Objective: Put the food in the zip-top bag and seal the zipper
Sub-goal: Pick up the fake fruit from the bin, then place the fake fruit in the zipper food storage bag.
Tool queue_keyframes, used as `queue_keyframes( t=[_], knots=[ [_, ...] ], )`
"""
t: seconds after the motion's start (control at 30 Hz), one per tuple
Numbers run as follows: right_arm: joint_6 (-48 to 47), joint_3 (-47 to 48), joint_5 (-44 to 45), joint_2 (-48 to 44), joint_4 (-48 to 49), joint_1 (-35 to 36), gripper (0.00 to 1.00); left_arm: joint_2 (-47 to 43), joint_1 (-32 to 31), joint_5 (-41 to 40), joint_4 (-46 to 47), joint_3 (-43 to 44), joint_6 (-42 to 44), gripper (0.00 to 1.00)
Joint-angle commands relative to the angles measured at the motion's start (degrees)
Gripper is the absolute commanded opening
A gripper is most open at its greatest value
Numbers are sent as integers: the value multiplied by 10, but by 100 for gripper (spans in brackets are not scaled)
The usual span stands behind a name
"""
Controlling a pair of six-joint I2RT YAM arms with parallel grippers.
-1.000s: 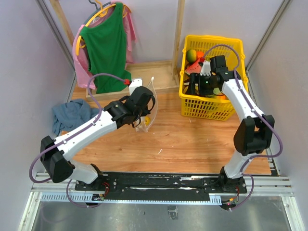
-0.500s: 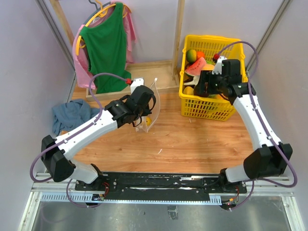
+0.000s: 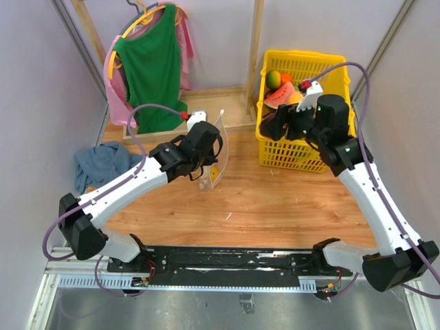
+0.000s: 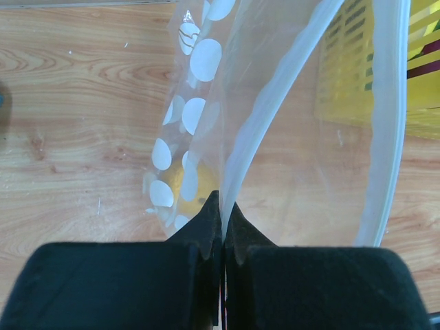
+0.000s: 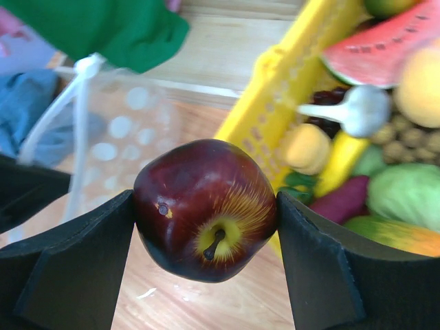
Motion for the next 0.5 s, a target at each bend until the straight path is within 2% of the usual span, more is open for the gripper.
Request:
queue_keyframes(
  t=[0.0,0.23,0.47],
  knots=[
    [44,-26,-42,-20,76,60,21,0,4,2,14,19,-1,0],
    [88,-53,-78,-19,167,155,21,-1,4,8,17,19,-8,0],
    [113,-79,-72,10,226,197,20,0,4,17,20,18,-10,0]
  ],
)
